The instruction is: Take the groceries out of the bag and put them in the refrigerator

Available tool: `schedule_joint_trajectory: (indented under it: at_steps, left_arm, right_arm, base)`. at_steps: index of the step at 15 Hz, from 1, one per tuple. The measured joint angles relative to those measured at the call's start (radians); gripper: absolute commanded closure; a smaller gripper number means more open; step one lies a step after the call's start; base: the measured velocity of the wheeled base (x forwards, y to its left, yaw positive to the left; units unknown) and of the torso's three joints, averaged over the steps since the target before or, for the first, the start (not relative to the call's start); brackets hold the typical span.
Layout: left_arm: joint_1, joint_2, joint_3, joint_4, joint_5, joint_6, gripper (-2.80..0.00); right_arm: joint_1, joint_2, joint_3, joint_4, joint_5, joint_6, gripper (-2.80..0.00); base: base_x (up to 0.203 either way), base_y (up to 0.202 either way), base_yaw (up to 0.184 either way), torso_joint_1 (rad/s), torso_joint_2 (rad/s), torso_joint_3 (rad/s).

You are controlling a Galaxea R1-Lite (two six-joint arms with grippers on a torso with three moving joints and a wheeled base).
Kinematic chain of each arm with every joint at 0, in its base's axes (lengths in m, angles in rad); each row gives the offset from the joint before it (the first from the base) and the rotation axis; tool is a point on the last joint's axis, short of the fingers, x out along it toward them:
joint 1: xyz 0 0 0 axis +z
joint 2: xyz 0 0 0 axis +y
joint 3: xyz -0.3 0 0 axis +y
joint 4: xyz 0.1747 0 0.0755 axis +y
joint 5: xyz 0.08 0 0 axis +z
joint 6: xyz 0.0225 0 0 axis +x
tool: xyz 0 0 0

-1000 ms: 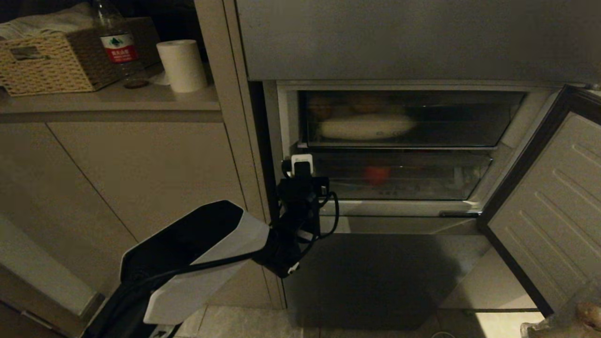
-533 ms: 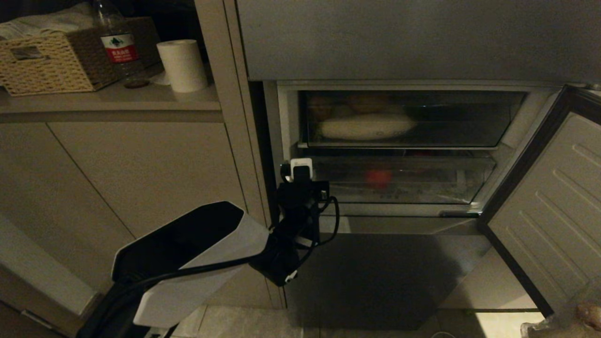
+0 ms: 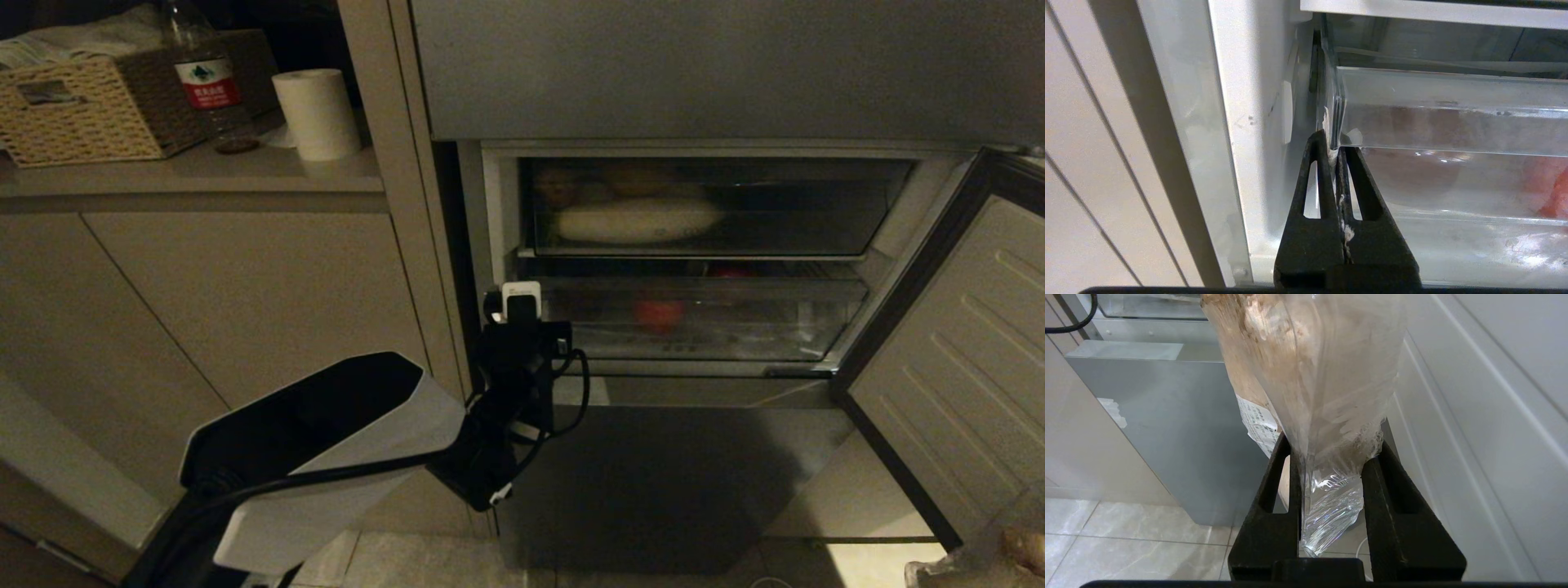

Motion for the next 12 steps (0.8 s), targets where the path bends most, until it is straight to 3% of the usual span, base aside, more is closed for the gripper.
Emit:
schedule_joint_trajectory:
  at_steps: [12]
  left_arm:
    - [-0.05,-0.064,0.167,-0.09,0.063,0.0,0.0]
  right_arm:
    - [0.0,0.0,0.0,0.0,0.0,0.0,0.0]
  base:
    - [0.0,0.0,0.0,0.0,0.0,0.0]
